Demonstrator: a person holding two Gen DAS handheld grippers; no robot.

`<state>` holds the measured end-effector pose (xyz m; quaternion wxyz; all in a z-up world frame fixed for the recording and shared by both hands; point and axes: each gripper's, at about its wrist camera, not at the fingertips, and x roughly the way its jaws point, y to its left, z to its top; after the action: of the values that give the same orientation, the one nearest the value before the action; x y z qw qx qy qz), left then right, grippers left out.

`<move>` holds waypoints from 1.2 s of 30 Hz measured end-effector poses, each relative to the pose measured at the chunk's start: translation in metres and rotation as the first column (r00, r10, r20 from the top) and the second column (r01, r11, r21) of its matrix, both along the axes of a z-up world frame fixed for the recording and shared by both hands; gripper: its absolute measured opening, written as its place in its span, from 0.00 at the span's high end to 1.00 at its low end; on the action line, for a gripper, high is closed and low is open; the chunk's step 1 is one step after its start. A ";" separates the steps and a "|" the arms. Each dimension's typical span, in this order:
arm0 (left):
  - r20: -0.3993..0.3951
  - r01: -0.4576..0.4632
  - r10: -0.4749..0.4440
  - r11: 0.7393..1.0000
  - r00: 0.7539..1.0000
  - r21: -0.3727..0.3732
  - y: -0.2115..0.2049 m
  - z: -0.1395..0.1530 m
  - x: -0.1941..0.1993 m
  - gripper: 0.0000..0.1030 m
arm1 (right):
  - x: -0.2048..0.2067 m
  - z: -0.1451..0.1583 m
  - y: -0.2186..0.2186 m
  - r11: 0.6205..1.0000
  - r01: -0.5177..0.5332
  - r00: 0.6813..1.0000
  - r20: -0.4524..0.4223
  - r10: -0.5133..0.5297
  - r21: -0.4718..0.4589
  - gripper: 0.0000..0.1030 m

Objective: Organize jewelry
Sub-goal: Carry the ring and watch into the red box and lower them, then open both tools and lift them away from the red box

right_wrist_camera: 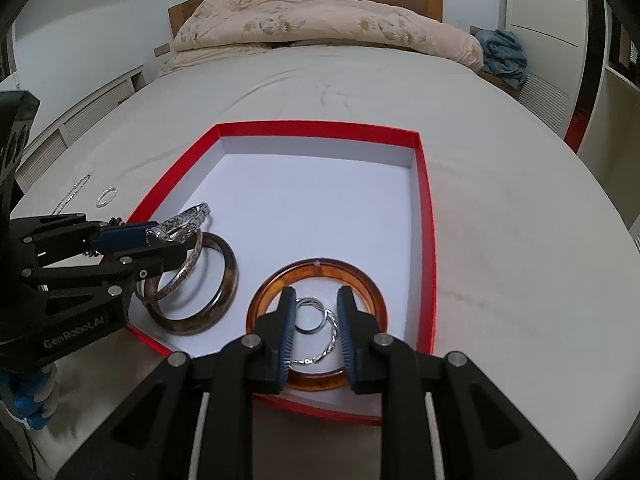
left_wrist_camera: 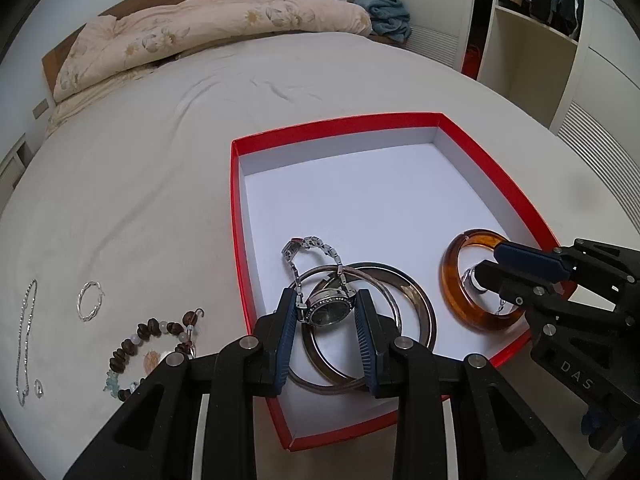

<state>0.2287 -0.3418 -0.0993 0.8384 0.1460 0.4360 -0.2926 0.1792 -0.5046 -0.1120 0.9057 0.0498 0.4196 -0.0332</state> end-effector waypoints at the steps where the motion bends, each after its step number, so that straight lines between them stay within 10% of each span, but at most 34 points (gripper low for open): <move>1: -0.001 0.002 -0.002 1.000 1.000 -0.001 -0.001 0.000 0.000 0.71 | -0.001 0.000 0.000 1.000 0.000 1.000 0.000 0.000 0.000 0.77; 23: 0.060 -0.019 0.021 0.999 0.998 -0.032 0.030 0.059 -0.031 0.55 | -0.043 0.051 0.009 0.999 0.044 0.998 0.037 -0.044 0.011 0.66; 36: 0.092 -0.125 0.130 0.991 0.987 -0.053 0.122 0.105 -0.081 0.53 | -0.093 0.103 0.062 0.998 0.057 0.997 0.045 -0.057 0.000 0.66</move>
<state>0.1479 -0.2199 0.0056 0.8785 0.1116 0.3970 -0.2412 0.0862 -0.4431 -0.0089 0.9137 0.0618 0.3975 -0.0582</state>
